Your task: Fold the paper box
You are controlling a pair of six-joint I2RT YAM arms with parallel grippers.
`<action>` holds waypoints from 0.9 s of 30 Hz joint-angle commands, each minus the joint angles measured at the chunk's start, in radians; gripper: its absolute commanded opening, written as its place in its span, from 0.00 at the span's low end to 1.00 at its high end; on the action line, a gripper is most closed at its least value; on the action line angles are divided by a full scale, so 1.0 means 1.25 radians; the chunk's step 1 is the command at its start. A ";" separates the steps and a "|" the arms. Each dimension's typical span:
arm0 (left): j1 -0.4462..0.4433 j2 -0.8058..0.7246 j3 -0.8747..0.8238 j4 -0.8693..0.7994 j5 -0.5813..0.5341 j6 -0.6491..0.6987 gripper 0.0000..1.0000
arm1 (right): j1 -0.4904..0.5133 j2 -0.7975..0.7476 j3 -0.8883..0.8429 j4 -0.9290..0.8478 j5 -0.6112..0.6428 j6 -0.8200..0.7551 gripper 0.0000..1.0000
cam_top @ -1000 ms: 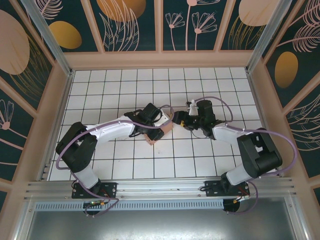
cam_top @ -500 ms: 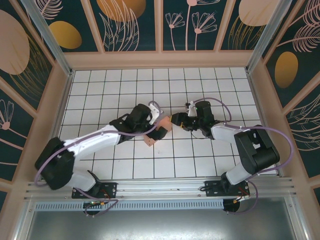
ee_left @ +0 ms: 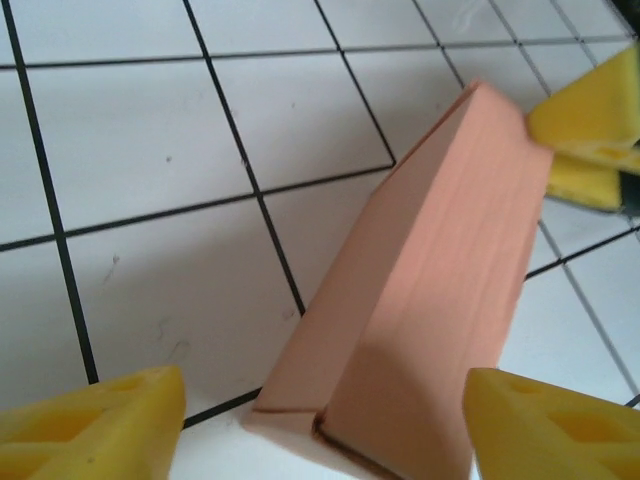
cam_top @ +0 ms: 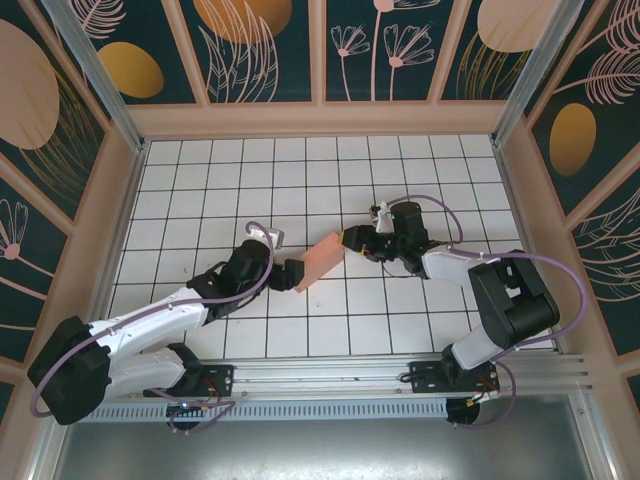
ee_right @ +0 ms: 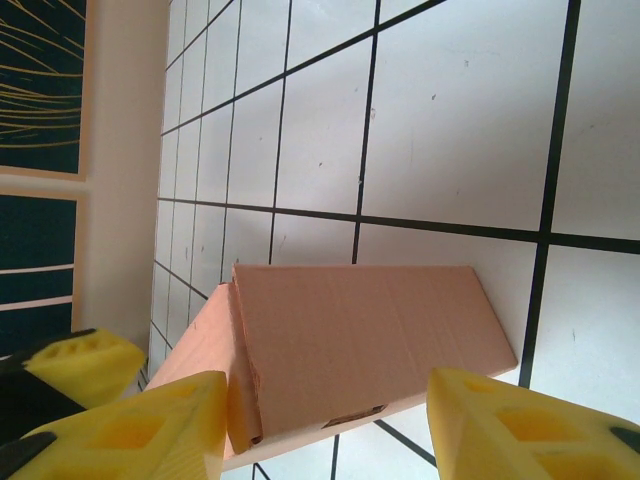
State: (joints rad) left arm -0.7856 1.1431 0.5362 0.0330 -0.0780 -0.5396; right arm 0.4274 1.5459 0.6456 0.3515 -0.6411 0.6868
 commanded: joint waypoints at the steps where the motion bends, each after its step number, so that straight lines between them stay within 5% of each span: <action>1: 0.003 0.037 -0.024 0.039 0.011 -0.018 0.61 | 0.005 0.021 -0.005 -0.071 0.037 -0.013 0.54; 6: 0.003 0.086 -0.036 0.037 0.035 -0.005 0.47 | 0.009 0.005 -0.004 -0.055 0.036 -0.023 0.56; 8: 0.003 0.096 -0.043 0.050 0.038 0.000 0.44 | 0.015 -0.001 0.005 -0.051 0.038 -0.041 0.65; 20: 0.003 0.139 -0.041 0.067 0.048 0.019 0.42 | 0.123 0.056 0.131 -0.201 0.135 -0.232 0.87; 23: 0.004 0.149 -0.038 0.067 0.047 0.021 0.42 | 0.136 0.057 0.125 -0.231 0.172 -0.256 0.86; 27: 0.003 0.161 -0.034 0.067 0.046 0.021 0.42 | 0.118 0.038 0.101 -0.242 0.210 -0.232 0.69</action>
State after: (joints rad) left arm -0.7856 1.2835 0.5209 0.2619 -0.0147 -0.5461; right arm 0.5598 1.5890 0.8017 0.1757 -0.4171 0.4229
